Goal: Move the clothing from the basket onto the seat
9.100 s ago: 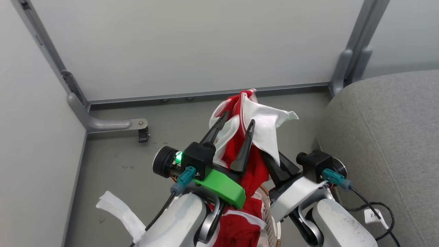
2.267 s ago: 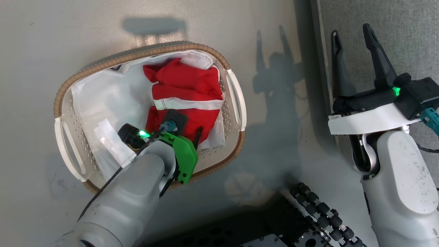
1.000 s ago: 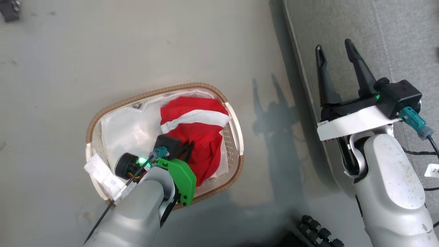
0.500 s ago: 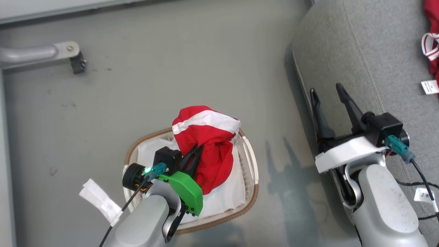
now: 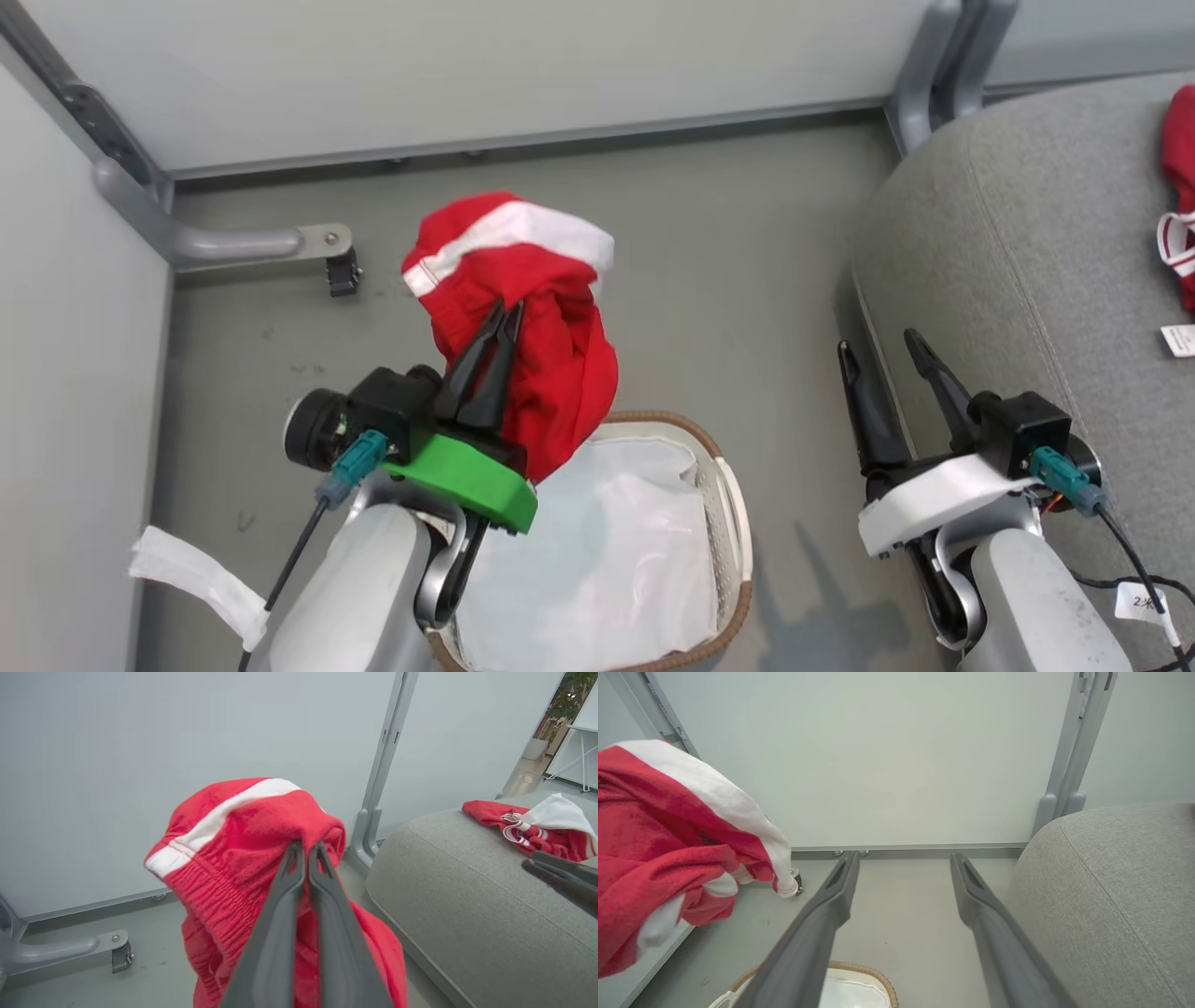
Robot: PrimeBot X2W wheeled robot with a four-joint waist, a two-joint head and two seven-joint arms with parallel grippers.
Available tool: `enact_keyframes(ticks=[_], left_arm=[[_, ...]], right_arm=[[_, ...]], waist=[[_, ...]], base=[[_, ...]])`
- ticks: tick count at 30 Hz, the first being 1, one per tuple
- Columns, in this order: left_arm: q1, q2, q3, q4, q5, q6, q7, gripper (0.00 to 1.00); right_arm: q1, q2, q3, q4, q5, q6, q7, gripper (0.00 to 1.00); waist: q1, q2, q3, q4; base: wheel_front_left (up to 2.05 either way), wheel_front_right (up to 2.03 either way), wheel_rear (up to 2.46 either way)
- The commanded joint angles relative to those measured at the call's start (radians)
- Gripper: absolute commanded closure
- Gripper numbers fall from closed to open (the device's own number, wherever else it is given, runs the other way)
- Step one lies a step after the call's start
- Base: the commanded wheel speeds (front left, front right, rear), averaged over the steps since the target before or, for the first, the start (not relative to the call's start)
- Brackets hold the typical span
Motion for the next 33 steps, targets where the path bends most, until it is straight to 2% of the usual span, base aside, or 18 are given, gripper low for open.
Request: enact_keyframes(ticks=[1, 6, 16, 21, 26, 27, 28, 33], left_arm=[[0.015, -0.003, 0.017, -0.025, 0.016, -0.005, 0.0, 1.0], [0.02, -0.019, 0.047, -0.094, 0.042, -0.009, 0.0, 1.0], [0.044, -0.034, 0.017, -0.13, 0.067, -0.018, 0.0, 1.0], [0.043, -0.037, -0.032, -0.129, 0.051, -0.021, 0.0, 1.0], [0.026, -0.038, -0.103, -0.142, 0.01, -0.016, 0.0, 1.0], [0.024, -0.038, -0.119, -0.144, 0.0, -0.013, 0.0, 1.0], [0.022, -0.038, -0.133, -0.145, -0.007, -0.01, 0.0, 1.0], [0.016, -0.038, -0.166, -0.137, -0.035, 0.007, 0.0, 1.0]], right_arm=[[0.021, -0.004, 0.008, 0.002, 0.006, -0.001, -0.005, 0.0], [0.034, -0.006, 0.079, -0.028, 0.023, -0.001, -0.005, 0.0], [-0.105, -0.057, 0.439, -0.156, 0.153, -0.001, -0.005, 0.0], [-0.214, -0.061, 0.564, -0.037, 0.142, -0.001, -0.005, 0.0], [-0.28, -0.022, 0.575, 0.115, 0.095, -0.001, -0.005, 0.0], [-0.289, -0.015, 0.568, 0.141, 0.101, -0.001, -0.005, 0.19], [-0.299, -0.011, 0.569, 0.156, 0.101, -0.001, -0.005, 1.0], [-0.313, 0.0, 0.578, 0.19, 0.146, -0.001, -0.005, 1.0]], waist=[[0.0001, 0.0, -0.058, 0.045], [0.0001, 0.0, -0.087, 0.053], [0.0001, 0.0, -0.111, 0.07], [0.0001, 0.0, -0.109, 0.093], [0.0001, 0.0, -0.107, 0.127], [0.0001, 0.0, -0.107, 0.135], [0.0001, 0.0, -0.107, 0.142], [0.0001, 0.0, -0.104, 0.161]], base=[[0.0, 0.0, 0.0], [0.0, 0.0, 0.0], [0.0, 0.0, 0.0], [0.0, 0.0, 0.0], [0.0, 0.0, 0.0], [0.0, 0.0, 0.0], [0.0, 0.0, 0.0], [0.0, 0.0, 0.0]])
